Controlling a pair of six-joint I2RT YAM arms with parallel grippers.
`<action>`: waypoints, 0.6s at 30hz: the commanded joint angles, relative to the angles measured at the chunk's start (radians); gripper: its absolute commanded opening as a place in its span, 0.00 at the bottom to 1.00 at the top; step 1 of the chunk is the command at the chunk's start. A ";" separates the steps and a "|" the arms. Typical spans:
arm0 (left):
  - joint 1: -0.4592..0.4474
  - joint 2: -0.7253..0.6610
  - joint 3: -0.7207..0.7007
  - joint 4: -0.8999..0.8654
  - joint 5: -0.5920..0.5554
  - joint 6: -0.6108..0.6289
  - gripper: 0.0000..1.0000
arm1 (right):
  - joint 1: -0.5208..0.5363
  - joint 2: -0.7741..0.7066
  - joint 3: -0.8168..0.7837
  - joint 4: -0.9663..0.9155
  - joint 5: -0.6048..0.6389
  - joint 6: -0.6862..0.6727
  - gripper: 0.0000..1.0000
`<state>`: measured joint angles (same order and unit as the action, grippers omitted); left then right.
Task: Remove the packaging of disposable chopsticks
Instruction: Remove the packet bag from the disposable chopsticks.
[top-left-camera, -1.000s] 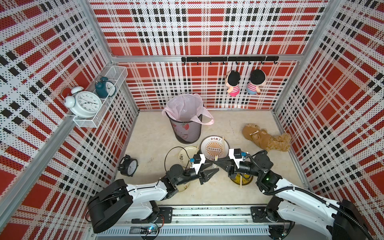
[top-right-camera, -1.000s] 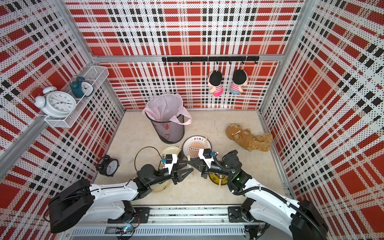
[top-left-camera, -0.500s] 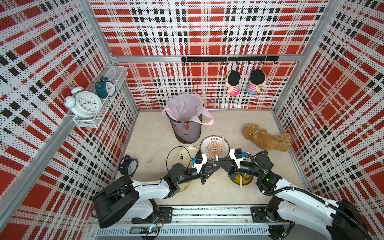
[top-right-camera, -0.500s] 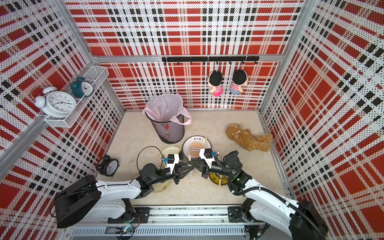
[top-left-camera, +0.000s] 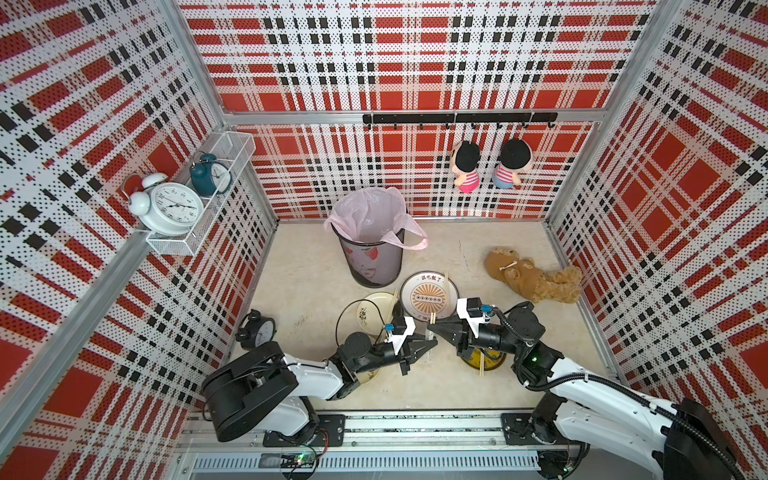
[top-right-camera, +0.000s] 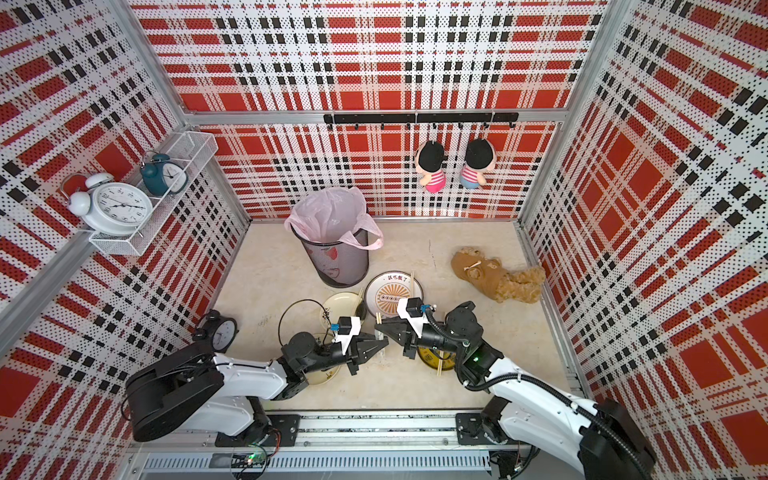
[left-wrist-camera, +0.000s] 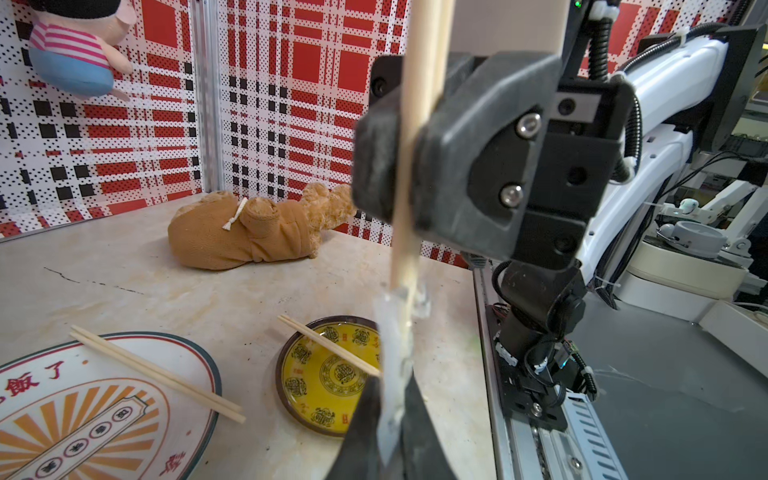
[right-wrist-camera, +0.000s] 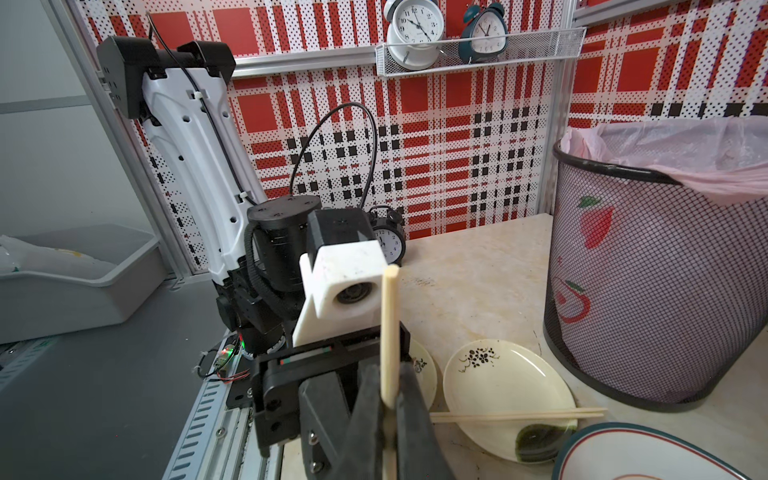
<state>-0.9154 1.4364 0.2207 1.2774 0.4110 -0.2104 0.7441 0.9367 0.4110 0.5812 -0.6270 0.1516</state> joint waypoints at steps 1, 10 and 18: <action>0.007 0.055 -0.053 0.029 0.006 -0.050 0.16 | 0.001 -0.035 0.014 0.078 -0.006 -0.024 0.00; 0.010 0.079 -0.051 0.062 0.027 -0.061 0.26 | 0.001 -0.036 0.003 0.073 0.004 -0.026 0.00; 0.012 -0.027 -0.022 0.029 0.027 -0.042 0.58 | 0.001 -0.015 -0.006 0.085 -0.004 -0.021 0.00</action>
<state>-0.9092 1.4532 0.1738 1.3079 0.4271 -0.2642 0.7441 0.9195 0.4110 0.6285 -0.6243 0.1471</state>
